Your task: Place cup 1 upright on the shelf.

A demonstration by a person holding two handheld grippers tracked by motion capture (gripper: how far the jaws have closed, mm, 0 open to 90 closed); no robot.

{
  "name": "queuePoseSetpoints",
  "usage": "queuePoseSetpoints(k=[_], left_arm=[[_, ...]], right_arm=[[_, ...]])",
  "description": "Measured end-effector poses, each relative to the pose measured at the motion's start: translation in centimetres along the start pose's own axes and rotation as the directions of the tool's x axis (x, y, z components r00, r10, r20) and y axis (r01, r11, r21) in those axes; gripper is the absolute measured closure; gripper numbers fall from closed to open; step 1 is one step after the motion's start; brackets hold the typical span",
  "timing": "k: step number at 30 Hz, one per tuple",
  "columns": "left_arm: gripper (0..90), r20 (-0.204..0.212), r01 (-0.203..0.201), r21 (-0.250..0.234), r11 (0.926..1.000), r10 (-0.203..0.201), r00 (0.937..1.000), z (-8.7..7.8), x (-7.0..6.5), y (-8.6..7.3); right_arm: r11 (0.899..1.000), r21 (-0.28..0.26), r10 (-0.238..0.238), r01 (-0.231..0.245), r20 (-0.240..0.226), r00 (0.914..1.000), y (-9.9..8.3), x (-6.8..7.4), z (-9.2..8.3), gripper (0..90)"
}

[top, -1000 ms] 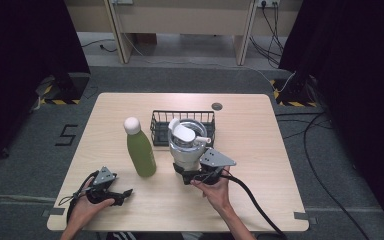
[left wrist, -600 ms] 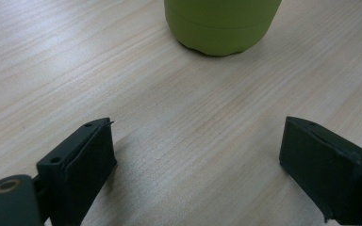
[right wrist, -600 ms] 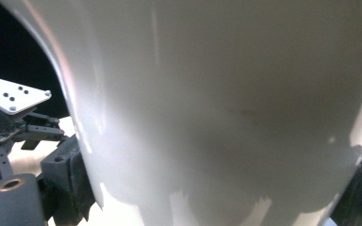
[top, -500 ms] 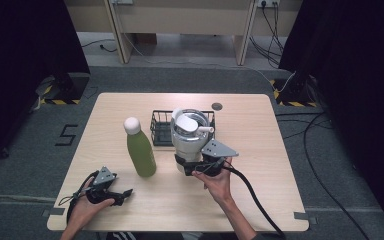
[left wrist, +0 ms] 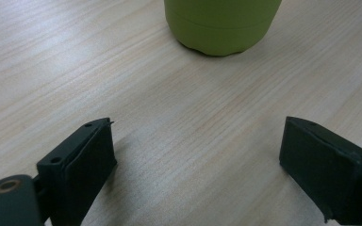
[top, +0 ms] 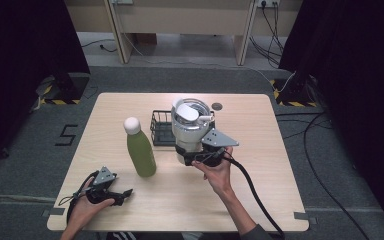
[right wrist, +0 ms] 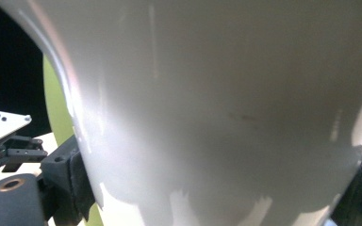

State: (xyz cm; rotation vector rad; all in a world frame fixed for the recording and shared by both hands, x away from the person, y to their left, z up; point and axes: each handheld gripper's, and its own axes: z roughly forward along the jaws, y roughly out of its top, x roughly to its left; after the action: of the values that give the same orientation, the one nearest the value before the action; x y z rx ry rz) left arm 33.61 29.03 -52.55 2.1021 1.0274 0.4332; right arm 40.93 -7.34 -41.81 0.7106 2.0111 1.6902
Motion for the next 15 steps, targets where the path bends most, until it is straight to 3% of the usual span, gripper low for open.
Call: queuePoseSetpoints(k=[11, 15], left_arm=[[10.0, 0.0, 0.0, 0.0, 1.0, 0.0, 1.0, 0.0, 0.0, 0.0], [10.0, 0.0, 0.0, 0.0, 1.0, 0.0, 1.0, 0.0, 0.0, 0.0]], right_arm=[[1.0, 0.006, -0.001, 0.001, 0.023, 0.9997, 1.7, -1.1, 0.4, 10.8], [1.0, 0.02, -0.024, 0.023, 0.042, 0.9988, 2.5, -1.8, 0.9, 10.7]])
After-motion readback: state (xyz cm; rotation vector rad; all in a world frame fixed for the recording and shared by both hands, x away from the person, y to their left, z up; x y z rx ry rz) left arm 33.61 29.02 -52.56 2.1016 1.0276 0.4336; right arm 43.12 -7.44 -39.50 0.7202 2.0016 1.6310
